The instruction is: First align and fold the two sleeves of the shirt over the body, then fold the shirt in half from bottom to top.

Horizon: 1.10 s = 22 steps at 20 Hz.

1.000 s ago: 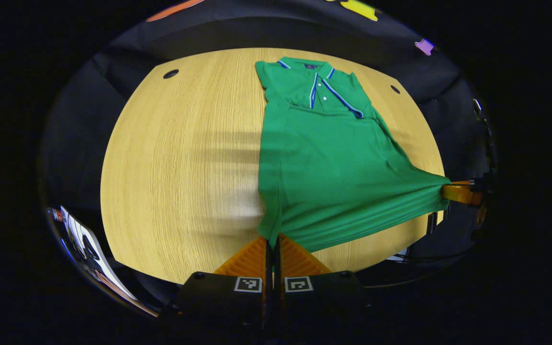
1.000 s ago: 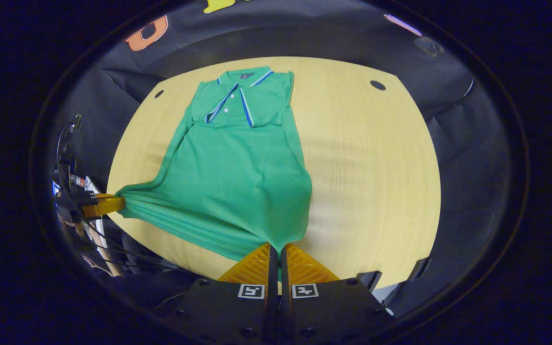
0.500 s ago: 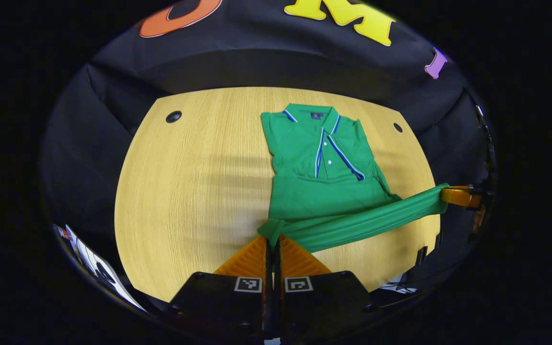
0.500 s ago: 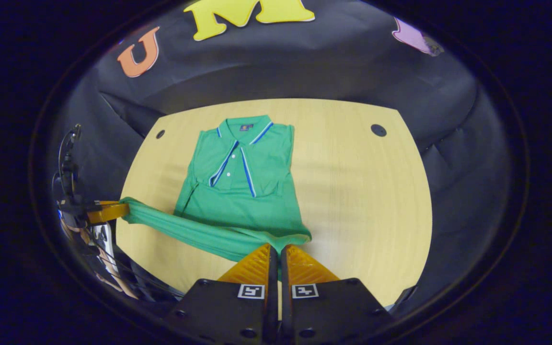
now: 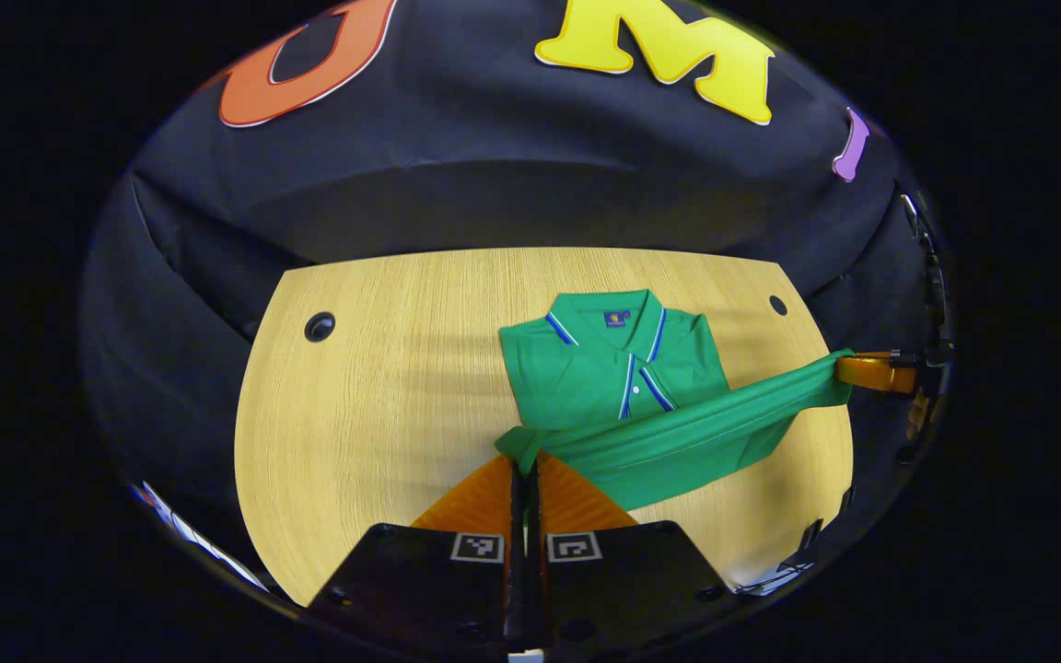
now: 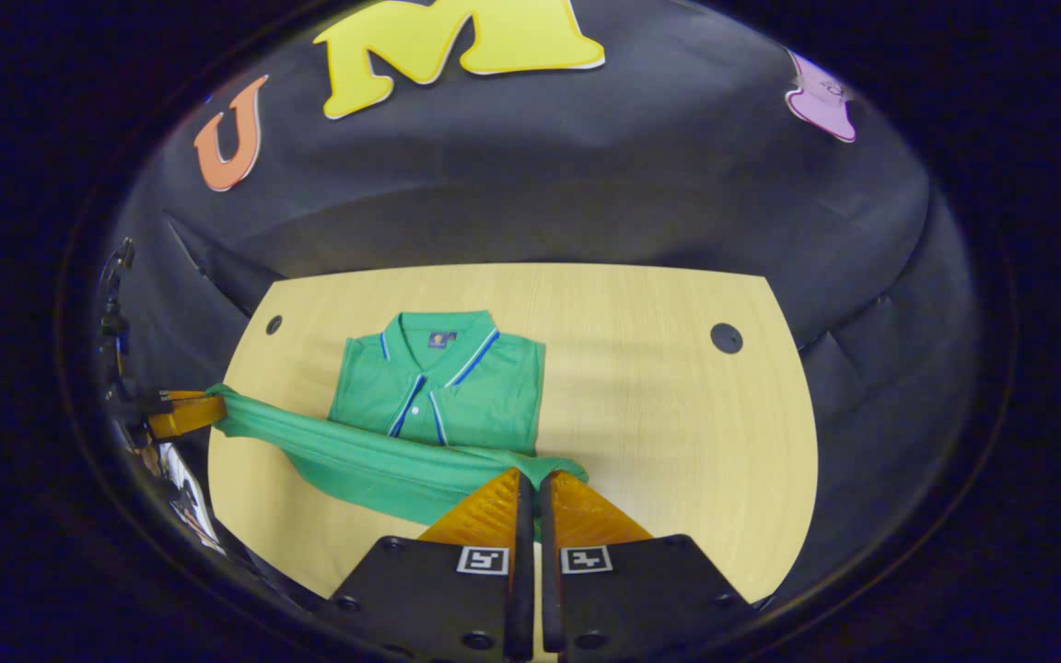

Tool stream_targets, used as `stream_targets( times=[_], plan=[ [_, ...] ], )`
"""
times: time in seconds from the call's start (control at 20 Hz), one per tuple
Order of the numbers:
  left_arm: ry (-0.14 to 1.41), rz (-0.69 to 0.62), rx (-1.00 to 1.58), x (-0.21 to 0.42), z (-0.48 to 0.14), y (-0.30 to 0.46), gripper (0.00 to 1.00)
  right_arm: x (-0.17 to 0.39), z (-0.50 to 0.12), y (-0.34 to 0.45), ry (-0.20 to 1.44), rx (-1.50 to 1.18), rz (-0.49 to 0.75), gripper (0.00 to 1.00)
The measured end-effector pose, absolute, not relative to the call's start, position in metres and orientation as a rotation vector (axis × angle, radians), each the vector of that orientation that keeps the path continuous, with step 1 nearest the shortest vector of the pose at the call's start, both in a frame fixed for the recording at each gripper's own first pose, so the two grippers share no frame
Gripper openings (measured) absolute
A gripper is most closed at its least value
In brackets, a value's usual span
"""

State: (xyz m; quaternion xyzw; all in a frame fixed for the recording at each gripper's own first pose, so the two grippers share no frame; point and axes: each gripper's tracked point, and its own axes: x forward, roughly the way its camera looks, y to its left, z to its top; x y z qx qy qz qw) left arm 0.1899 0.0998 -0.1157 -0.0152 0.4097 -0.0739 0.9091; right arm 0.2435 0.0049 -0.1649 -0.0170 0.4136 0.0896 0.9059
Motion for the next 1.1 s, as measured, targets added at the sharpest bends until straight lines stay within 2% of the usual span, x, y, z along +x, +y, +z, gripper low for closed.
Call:
stream_targets(
  times=[0.1, 0.2, 0.25, 0.55, 0.65, 0.7, 0.75, 0.9, 0.95, 1.1],
  plan=[
    [0.821, -0.143, -0.015, 0.219, -0.117, 0.102, 0.03, 0.273, -0.163, 0.01, 0.824, -0.03, 0.18, 0.06],
    [0.8, -0.132, -0.002, 0.246, -0.122, 0.105, 0.03, 0.302, -0.17, 0.017, 0.798, -0.041, 0.175, 0.02],
    [0.792, -0.128, 0.0, 0.26, -0.126, 0.105, 0.03, 0.318, -0.177, 0.02, 0.781, -0.064, 0.176, 0.06],
    [0.781, -0.121, 0.075, 0.332, -0.183, 0.101, 0.03, 0.399, -0.239, 0.031, 0.775, -0.059, 0.124, 0.06],
    [0.779, -0.12, 0.076, 0.346, -0.201, 0.099, 0.0, 0.414, -0.262, 0.031, 0.791, -0.063, 0.11, 0.06],
    [0.783, -0.123, 0.063, 0.351, -0.21, 0.097, 0.03, 0.419, -0.273, 0.031, 0.805, -0.06, 0.102, 0.03],
    [0.795, -0.122, 0.048, 0.354, -0.218, 0.093, 0.03, 0.422, -0.283, 0.03, 0.82, -0.052, 0.096, 0.06],
    [0.815, -0.102, 0.031, 0.36, -0.236, 0.095, 0.03, 0.43, -0.299, 0.031, 0.833, 0.0, 0.104, 0.03],
    [0.815, -0.1, 0.024, 0.362, -0.241, 0.095, 0.03, 0.43, -0.302, 0.031, 0.837, 0.012, 0.107, 0.06],
    [0.79, -0.09, 0.019, 0.368, -0.243, 0.096, 0.06, 0.435, -0.306, 0.032, 0.826, 0.013, 0.122, 0.06]
  ],
)
